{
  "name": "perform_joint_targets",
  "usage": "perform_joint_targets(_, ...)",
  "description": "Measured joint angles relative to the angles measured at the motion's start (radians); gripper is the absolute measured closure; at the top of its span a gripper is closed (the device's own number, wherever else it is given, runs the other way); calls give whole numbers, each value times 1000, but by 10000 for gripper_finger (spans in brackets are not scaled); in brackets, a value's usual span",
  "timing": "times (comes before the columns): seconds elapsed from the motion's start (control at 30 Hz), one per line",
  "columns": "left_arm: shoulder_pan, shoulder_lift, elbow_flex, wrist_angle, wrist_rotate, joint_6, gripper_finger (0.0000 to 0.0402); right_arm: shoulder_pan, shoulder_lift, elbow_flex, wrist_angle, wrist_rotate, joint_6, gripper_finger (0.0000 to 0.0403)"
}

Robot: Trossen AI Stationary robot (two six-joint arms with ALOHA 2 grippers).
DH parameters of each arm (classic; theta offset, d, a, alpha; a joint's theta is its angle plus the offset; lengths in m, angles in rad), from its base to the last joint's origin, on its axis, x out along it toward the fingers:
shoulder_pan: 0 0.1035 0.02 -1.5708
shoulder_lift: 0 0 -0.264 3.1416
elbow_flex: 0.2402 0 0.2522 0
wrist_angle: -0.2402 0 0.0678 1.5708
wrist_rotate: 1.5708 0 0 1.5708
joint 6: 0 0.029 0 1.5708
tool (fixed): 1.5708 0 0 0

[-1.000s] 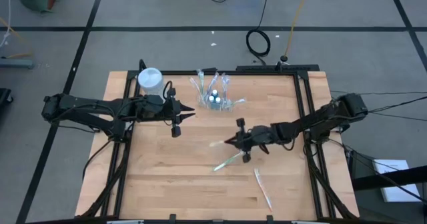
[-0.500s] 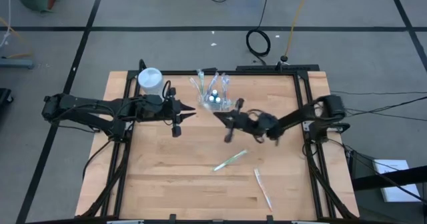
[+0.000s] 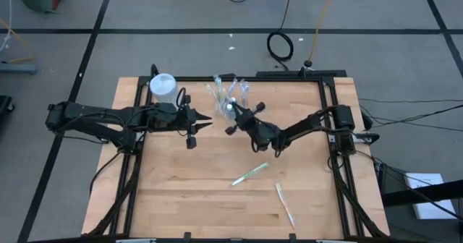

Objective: Pick & Place toothbrushing station
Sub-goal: Put the orange toothbrush into the transparent organizer

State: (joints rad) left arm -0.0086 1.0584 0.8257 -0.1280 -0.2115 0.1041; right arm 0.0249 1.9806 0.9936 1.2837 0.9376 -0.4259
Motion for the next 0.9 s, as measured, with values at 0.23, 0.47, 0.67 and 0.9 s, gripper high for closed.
perform_joint_targets(0.23,0,0,0,1,0,2,325,-72,1,-1,-12,-2,115,403)
perform_joint_targets(0.47,0,0,0,6,0,3,325,-138,3,-2,-186,-148,265,403)
perform_joint_targets(0.67,0,0,0,5,0,3,325,-112,3,-2,-209,-51,168,403)
perform_joint_targets(0.9,0,0,0,-4,0,2,325,-45,2,-3,-212,37,66,403)
